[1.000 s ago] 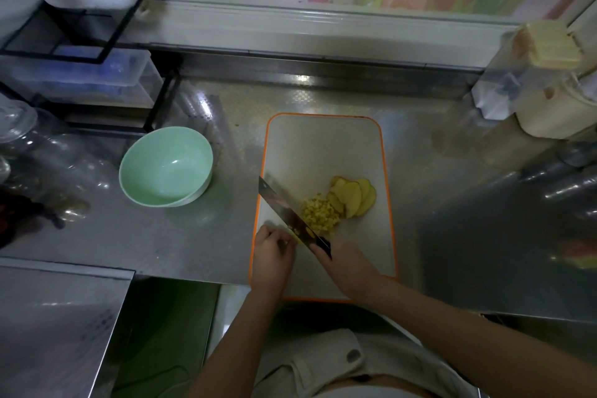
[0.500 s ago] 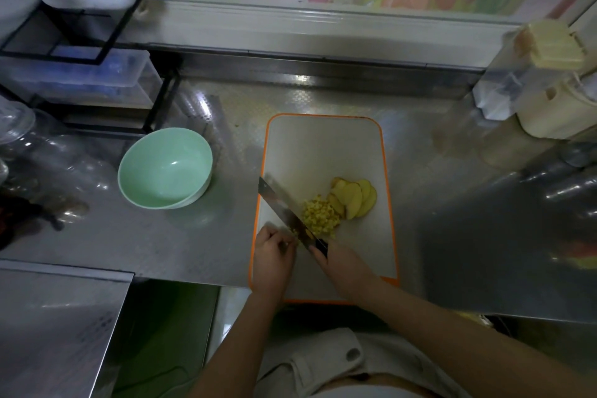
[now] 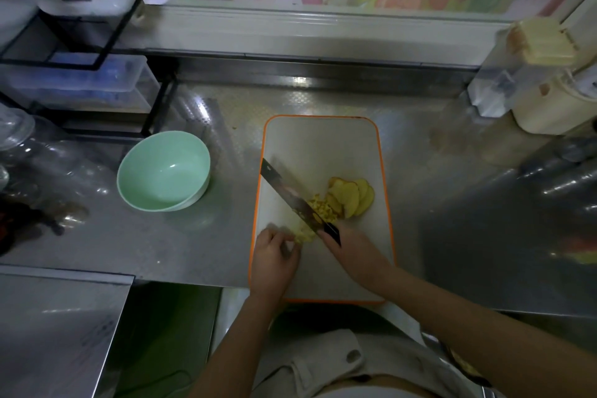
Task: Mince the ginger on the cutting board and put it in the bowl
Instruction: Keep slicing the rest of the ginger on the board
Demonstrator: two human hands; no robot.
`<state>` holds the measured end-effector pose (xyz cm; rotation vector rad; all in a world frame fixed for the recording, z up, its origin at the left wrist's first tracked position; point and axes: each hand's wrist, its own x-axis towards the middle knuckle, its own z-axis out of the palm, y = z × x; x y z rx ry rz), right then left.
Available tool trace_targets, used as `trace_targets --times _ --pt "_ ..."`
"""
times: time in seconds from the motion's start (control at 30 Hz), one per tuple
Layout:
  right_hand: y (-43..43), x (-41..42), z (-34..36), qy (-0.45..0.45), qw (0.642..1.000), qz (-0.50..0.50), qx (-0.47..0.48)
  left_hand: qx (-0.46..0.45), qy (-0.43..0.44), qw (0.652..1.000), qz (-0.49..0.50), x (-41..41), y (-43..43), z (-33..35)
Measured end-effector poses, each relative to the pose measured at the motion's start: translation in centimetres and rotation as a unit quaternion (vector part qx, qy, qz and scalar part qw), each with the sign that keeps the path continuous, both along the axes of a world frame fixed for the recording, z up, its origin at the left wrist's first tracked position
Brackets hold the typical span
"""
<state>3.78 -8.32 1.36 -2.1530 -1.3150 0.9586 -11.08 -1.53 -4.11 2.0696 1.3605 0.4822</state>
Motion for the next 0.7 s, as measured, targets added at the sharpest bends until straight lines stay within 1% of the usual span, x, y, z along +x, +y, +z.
trace_targets --times 0.07,0.13,0.23,0.37,0.43,0.5,0.57,0.63,0.7 --pt "-0.1 0.4 -0.1 -0.018 1.000 0.001 -0.005 0.022 0.015 0.999 -0.038 -0.1 -0.1 -0.2" --pt "-0.2 0.8 -0.3 -0.022 1.000 -0.004 -0.013 0.000 0.020 0.999 -0.039 0.2 -0.1 0.1" --pt "-0.5 1.2 -0.4 -0.005 1.000 -0.011 -0.006 -0.038 -0.005 0.999 -0.030 1.0 0.0 0.3" --pt "-0.9 1.5 -0.1 0.004 1.000 -0.010 0.012 -0.042 -0.045 0.998 -0.031 2.4 0.1 0.8" --pt "-1.1 1.6 0.4 0.026 0.999 -0.017 0.015 -0.050 -0.060 0.997 -0.024 3.0 0.1 1.0" --pt "-1.2 1.6 1.1 0.059 0.997 -0.043 0.015 -0.058 -0.057 0.997 -0.014 3.4 0.1 1.1" --pt "-1.2 1.6 1.5 0.090 0.993 -0.080 0.005 -0.037 -0.059 0.997 -0.017 3.6 0.0 1.3" --pt "-1.0 1.6 1.7 0.116 0.986 -0.116 -0.020 -0.010 -0.067 0.996 -0.053 3.9 -0.3 1.7" --pt "-0.8 1.7 1.6 0.192 0.967 -0.166 -0.036 0.020 -0.044 0.991 -0.124 4.2 -0.6 1.9"
